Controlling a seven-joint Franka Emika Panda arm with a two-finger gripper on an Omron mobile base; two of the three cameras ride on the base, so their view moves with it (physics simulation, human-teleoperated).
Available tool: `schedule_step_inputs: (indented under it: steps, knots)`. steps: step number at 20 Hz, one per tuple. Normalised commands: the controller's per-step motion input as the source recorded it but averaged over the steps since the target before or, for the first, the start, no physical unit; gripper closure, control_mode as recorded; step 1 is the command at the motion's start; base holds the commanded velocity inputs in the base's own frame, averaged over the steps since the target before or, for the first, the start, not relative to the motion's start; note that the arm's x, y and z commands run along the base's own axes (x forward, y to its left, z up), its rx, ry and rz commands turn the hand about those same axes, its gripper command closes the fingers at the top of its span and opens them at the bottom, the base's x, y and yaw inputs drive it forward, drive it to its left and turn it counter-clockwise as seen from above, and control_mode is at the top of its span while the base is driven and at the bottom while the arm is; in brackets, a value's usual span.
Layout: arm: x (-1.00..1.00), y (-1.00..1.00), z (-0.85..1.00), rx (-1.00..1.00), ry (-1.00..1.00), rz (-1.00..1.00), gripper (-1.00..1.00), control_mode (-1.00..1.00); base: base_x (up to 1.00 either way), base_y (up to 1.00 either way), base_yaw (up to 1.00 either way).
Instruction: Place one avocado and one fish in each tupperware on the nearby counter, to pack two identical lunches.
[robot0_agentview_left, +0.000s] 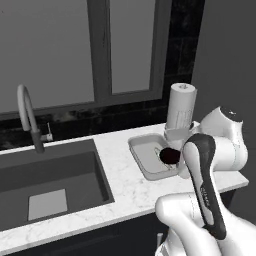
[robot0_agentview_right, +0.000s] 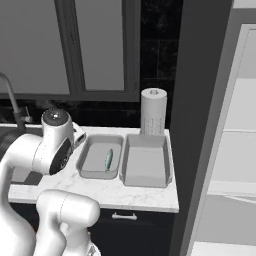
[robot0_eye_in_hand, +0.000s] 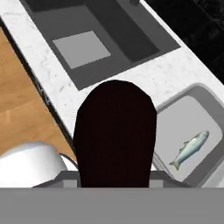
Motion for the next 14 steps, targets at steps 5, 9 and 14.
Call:
schedule_step_inputs:
  steps: [5, 9, 14]
  knots:
    - [0.76, -0.03, -0.38, 0.01, 0.02, -0.62, 1.0, -1.0, 0.0, 0.0, 0.0]
    - [0.28, 0.0, -0.51, 0.2, 0.1, -0.56, 1.0, -1.0, 0.0, 0.0, 0.0]
    - [0.21, -0.14, -0.25, 0.32, 0.22, -0.3, 1.0, -1.0, 0.0, 0.0, 0.0]
